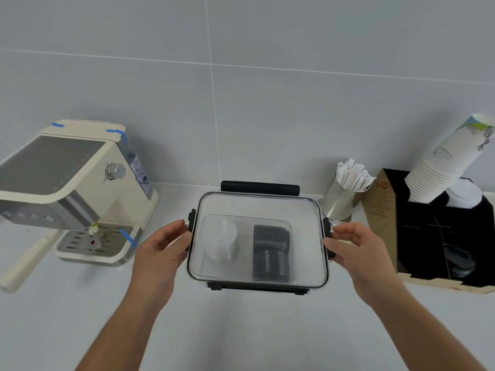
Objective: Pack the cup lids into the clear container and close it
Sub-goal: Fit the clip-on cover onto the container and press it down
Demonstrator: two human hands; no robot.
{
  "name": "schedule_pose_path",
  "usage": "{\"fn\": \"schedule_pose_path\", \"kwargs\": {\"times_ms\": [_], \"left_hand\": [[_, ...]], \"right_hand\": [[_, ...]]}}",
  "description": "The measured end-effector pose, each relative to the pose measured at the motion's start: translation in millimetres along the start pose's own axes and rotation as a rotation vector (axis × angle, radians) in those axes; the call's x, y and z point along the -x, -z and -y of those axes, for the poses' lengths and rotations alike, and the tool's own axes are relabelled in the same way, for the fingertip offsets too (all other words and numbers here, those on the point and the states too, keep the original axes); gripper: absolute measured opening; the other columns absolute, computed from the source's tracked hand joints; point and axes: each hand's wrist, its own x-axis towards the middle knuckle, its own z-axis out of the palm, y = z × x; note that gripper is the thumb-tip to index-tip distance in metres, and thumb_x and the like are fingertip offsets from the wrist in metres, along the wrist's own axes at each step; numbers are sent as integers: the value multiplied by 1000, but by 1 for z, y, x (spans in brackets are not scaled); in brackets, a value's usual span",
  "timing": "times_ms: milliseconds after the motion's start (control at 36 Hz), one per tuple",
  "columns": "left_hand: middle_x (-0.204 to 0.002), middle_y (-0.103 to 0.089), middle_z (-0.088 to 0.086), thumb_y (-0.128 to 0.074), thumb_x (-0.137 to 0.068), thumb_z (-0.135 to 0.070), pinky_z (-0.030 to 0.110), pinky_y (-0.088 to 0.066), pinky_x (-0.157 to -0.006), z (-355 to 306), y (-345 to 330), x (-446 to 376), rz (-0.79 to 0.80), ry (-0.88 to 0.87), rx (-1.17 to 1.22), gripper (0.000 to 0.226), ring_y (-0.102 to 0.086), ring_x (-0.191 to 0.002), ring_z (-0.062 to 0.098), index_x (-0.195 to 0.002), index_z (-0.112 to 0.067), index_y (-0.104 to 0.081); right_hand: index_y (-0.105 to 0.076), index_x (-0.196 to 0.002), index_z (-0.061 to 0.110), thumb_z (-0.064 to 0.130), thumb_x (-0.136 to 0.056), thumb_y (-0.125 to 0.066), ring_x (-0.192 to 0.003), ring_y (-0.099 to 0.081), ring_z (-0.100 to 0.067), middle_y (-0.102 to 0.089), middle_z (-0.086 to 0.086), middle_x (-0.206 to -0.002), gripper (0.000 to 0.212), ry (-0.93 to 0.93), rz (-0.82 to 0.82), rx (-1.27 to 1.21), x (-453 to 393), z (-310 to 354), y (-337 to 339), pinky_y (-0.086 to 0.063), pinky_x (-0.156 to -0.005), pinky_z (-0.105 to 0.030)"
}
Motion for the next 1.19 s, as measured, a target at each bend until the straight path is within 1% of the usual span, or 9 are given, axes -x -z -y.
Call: {"fn": "schedule_pose_path", "kwargs": {"times_ms": [167,278,444,556,694,861,972,1056,1194], "left_hand": [[-101,-74,2,-61,-91,5,26,-50,-82,4,2,-18,29,47,39,32,-69,-91,15,-116,-14,-67],[-100,-78,3,-60,-90,7,36,-50,-92,9,3,-35,59,78,15,31,-70,-95,21,-111,-11,-71],[-107,-76,7,-61,-89,6,39,-52,-94,17,-3,-56,35,101,-80,29,-70,-99,25,-105,-15,-73],[-104,-76,9,-69,-87,-2,41,-53,-93,25,-5,-69,2,110,-160,23,-70,-97,28,-107,-12,-74],[-97,-76,5,-77,-79,-1,29,-51,-74,40,-5,-85,-13,90,-300,27,-68,-90,24,-98,-19,-72],[-96,-72,5,-76,-80,0,27,-47,-70,49,-5,-95,-12,116,-359,38,-65,-80,20,-110,-21,-69],[-95,-71,4,-76,-80,-1,31,-49,-73,55,-5,-100,-24,112,-415,37,-65,-81,21,-109,-21,-68],[-94,-73,1,-77,-79,-4,38,-55,-84,59,-5,-103,-31,87,-494,36,-69,-88,25,-107,-24,-68],[-93,-73,-4,-77,-79,-9,38,-56,-85,64,-3,-109,-27,57,-578,36,-69,-88,20,-111,-24,-69]], "right_hand": [[-66,-99,11,-7,-78,-73,-98,-70,-35,-74,-13,-99,28,-43,9,22,-15,-7,-9,-55,-93,-53],[-65,-105,9,-8,-79,-72,-98,-70,-35,-75,-13,-100,32,-91,18,41,-26,-12,-15,-55,-93,-52],[-63,-111,6,-10,-81,-65,-95,-70,-33,-73,-13,-101,35,-165,32,96,-46,-24,-22,-57,-89,-47],[-64,-105,11,-11,-82,-60,-92,-70,-33,-73,-10,-97,32,-203,23,147,-55,-34,-30,-57,-89,-50],[-64,-98,19,-7,-81,-64,-87,-72,-31,-75,-7,-93,30,-237,42,212,-60,-46,-39,-57,-88,-53],[-64,-100,20,0,-79,-73,-85,-73,-29,-77,-4,-90,30,-248,56,265,-67,-55,-46,-58,-86,-49],[-64,-106,17,1,-77,-75,-81,-73,-27,-77,-5,-92,34,-255,54,307,-72,-60,-49,-59,-74,-42],[-62,-106,17,2,-78,-75,-78,-72,-26,-76,-6,-93,34,-257,58,326,-73,-61,-51,-50,-60,-29],[-62,-106,15,3,-78,-76,-77,-71,-27,-76,-7,-93,33,-254,60,356,-75,-66,-54,-46,-57,-28]]}}
